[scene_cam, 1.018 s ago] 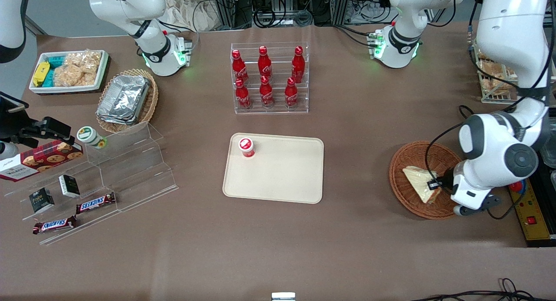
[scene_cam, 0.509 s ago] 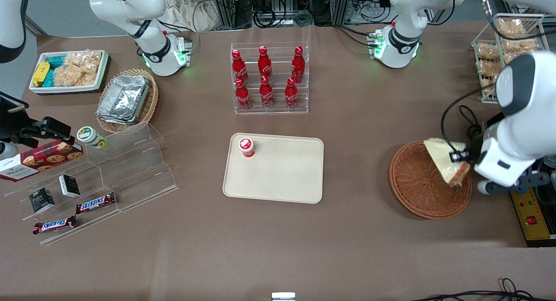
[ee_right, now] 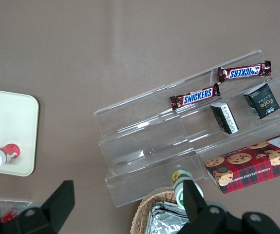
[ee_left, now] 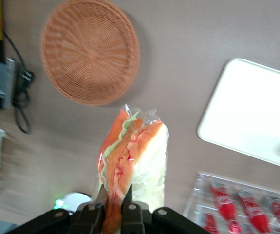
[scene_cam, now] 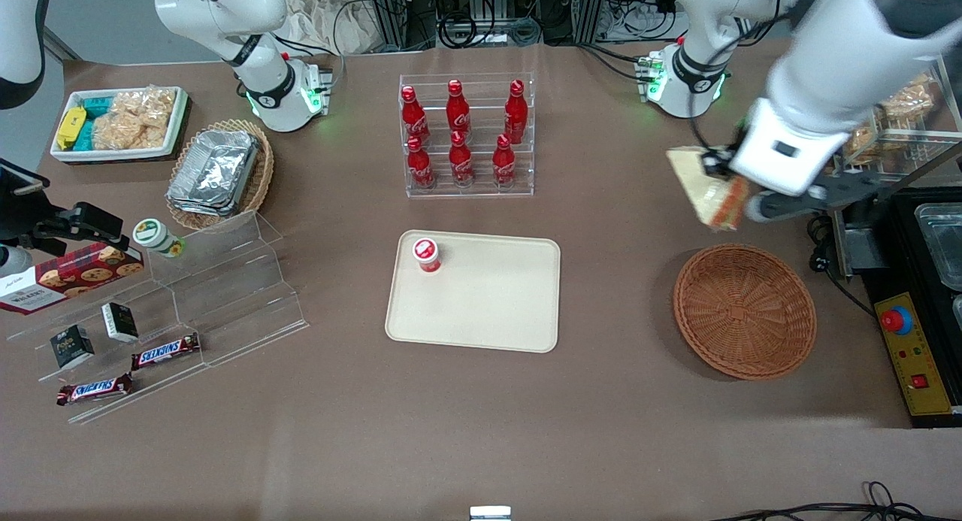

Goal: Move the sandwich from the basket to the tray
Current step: 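Carry the sandwich over the white tray and lower it onto the tray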

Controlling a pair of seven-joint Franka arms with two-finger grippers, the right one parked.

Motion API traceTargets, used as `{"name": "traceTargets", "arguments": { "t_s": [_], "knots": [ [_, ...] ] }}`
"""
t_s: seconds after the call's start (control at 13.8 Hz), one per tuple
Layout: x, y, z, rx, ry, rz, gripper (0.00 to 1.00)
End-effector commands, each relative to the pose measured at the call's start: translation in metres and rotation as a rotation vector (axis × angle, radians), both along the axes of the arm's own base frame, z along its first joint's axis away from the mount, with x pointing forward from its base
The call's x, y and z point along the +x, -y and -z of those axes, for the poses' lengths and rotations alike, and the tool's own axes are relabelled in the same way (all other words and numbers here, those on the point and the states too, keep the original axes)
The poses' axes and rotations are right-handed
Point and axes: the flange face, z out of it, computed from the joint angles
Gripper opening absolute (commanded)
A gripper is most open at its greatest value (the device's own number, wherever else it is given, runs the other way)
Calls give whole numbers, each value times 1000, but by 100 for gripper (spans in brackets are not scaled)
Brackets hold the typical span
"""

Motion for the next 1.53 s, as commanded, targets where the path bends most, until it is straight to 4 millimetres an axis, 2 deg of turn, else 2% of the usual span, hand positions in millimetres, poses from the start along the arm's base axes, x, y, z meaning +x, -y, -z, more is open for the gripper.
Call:
{"name": "traceTargets", "arguments": {
  "t_s": [0.0,0.15,0.44,0.65,0.73,0.8,0.95,1.24,1.31,1.38,1.45],
  "knots": [
    [3,60,37,-10,-7,-55,0],
    [17,90,82,-43,-35,-53,0],
    [54,123,181,-78,-52,-60,0],
    [68,151,253,-82,-28,-108,0],
    [63,168,275,-77,-26,-94,0],
    [61,177,296,-68,-33,-87,0],
    [62,181,329,-60,-47,-87,0],
    [55,192,362,-41,-66,-65,0],
    [55,191,364,-33,-63,-61,3],
    [56,191,363,-33,-60,-60,20],
    [56,191,363,-33,-60,-62,49]
  ]
}}
